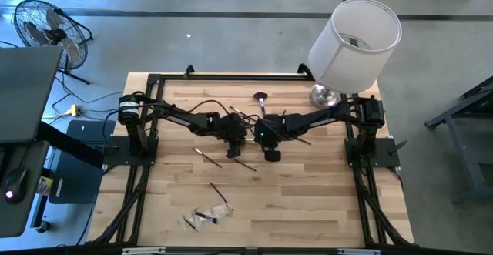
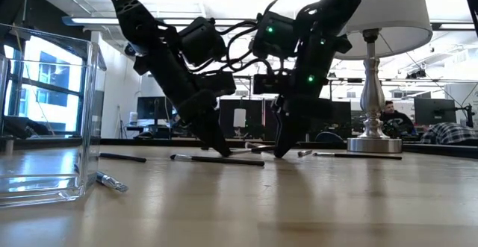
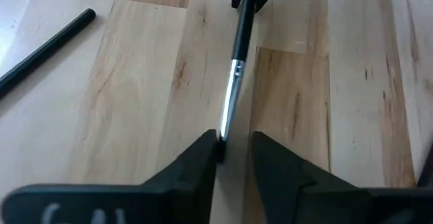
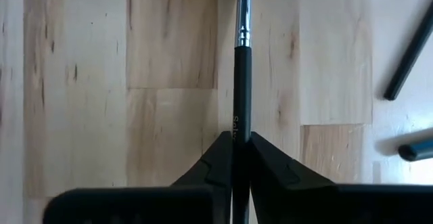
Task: Pick & Place Makeup Supplies
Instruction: Put the silver makeup brush into the transparent organizer
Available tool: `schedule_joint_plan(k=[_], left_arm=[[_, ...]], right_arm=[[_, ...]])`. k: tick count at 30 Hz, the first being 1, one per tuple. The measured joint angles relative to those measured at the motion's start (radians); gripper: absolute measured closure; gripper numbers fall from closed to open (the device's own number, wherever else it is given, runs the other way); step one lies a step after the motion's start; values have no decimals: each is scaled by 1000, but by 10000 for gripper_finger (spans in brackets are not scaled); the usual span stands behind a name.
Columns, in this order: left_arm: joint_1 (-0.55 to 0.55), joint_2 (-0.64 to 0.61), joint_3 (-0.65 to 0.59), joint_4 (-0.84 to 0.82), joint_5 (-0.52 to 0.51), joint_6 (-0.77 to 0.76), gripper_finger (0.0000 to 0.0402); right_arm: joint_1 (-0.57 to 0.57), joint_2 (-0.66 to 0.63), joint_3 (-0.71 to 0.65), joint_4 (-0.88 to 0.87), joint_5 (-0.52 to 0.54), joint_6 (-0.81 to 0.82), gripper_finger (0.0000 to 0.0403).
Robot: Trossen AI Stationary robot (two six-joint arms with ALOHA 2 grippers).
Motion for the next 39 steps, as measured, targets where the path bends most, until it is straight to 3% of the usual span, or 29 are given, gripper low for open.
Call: schedule_joint_plan(k=[7,17,22,25,28,34,39], left_arm=[[0,-90,-2,-62,25,-57,280],[0,-296,2,-157,-48,-205,280],[0,-391,1,-266,-110,-327,279],[-16,-427,-2,-290,-128,-365,279],[-59,-462,-24,-207,-154,-387,279],[-148,-462,-120,176,-258,-427,279],[-180,-387,-158,542,-292,-419,279]], right_arm=[[0,-43,-4,-102,-2,51,385],[9,-155,-4,-277,-33,99,385],[29,-264,-60,-232,-47,116,385],[44,-388,-180,-123,-71,185,385],[67,-543,-327,44,-99,279,385],[109,-804,-608,588,-50,500,382],[141,-864,-747,1063,6,515,384]])
